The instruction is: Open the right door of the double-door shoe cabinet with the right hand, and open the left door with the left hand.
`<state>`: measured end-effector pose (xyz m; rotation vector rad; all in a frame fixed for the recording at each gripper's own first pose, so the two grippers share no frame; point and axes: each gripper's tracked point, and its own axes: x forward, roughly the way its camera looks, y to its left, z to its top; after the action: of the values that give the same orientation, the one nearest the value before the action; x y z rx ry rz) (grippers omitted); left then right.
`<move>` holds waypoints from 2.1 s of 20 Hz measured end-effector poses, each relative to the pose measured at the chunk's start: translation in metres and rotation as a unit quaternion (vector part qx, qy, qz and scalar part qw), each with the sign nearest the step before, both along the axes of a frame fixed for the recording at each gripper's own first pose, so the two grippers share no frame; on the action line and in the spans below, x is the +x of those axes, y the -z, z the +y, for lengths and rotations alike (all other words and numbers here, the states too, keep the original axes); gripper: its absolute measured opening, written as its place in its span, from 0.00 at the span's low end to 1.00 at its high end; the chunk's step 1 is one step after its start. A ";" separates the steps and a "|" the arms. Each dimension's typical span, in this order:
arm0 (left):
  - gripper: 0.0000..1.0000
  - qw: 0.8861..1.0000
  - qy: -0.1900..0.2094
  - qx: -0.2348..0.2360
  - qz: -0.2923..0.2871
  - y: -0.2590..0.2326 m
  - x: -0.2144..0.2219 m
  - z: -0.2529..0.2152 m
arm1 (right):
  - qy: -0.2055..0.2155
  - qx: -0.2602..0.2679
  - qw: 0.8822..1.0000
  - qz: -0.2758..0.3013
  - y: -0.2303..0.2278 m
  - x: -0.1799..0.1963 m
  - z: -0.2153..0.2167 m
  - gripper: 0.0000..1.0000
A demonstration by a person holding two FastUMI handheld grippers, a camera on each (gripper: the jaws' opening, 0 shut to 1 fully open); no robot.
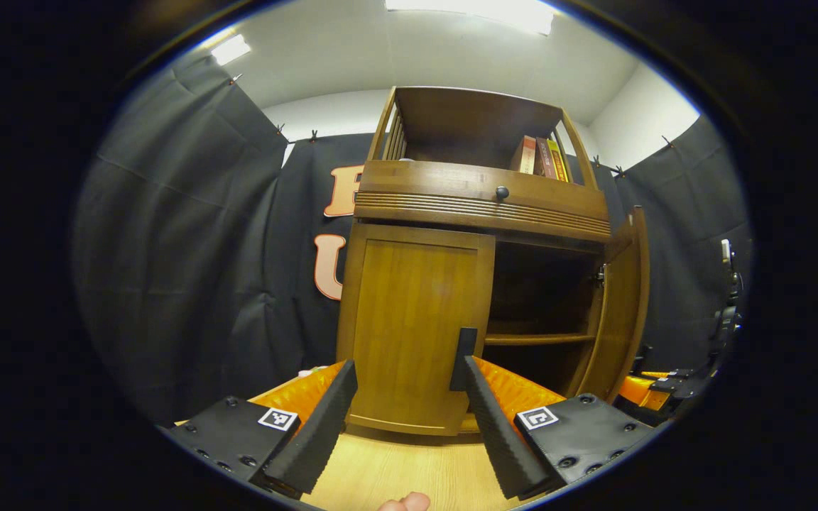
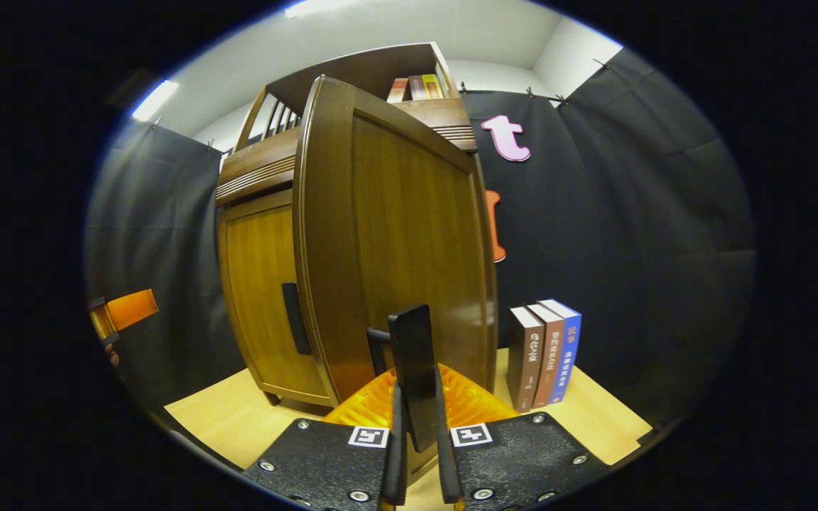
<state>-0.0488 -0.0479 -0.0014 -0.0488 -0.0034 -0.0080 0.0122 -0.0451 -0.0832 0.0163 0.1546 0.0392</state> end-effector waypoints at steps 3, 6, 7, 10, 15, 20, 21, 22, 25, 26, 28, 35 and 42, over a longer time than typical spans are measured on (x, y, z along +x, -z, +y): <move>0.95 1.000 0.014 -0.009 0.002 0.003 0.003 -0.014 | 0.028 -0.014 0.999 -0.007 -0.005 -0.009 -0.036 0.13; 0.95 1.000 0.023 -0.007 0.006 0.008 0.006 -0.024 | 0.040 -0.028 0.999 -0.013 -0.006 -0.011 -0.071 0.05; 0.95 1.000 0.026 -0.003 0.006 0.009 0.008 -0.027 | 0.046 -0.043 0.998 -0.016 -0.008 -0.012 -0.087 0.04; 0.94 1.000 0.027 0.000 0.001 0.008 0.010 -0.029 | 0.012 -0.027 0.999 -0.017 -0.010 -0.012 -0.109 0.10; 0.94 1.000 0.016 -0.002 -0.006 0.007 0.016 -0.027 | -0.057 -0.010 0.998 -0.018 -0.012 -0.004 -0.149 0.02; 0.94 1.000 0.012 0.000 -0.010 0.005 0.019 -0.030 | -0.062 -0.006 0.998 -0.008 -0.008 -0.012 -0.149 0.06; 0.94 1.000 0.012 -0.001 -0.012 0.004 0.021 -0.031 | -0.054 -0.004 0.998 -0.008 -0.008 -0.018 -0.151 0.06; 0.94 1.000 0.014 -0.002 -0.011 0.005 0.023 -0.032 | -0.048 0.000 0.999 -0.007 -0.006 -0.024 -0.150 0.05; 0.95 1.000 0.025 -0.001 -0.003 0.010 0.030 -0.038 | -0.013 -0.019 1.000 -0.019 -0.019 -0.045 -0.157 0.05; 0.95 1.000 0.030 -0.001 0.000 0.013 0.034 -0.040 | 0.003 -0.031 0.999 -0.025 -0.029 -0.054 -0.159 0.05; 0.95 0.999 0.041 0.003 0.004 0.016 0.048 -0.044 | 0.027 -0.035 0.999 -0.028 -0.046 -0.074 -0.154 0.05; 0.94 0.996 0.072 0.060 -0.003 0.046 0.129 -0.065 | 0.045 -0.017 0.998 -0.043 -0.070 -0.104 -0.084 0.38; 0.95 0.993 0.108 0.056 0.015 0.075 0.176 -0.094 | 0.047 0.000 0.999 -0.024 -0.051 -0.100 -0.051 0.84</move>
<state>0.1269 -0.1424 -0.0768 0.0626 0.0331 -0.2229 -0.0878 -0.0963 -0.0318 0.0235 0.1064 -0.0534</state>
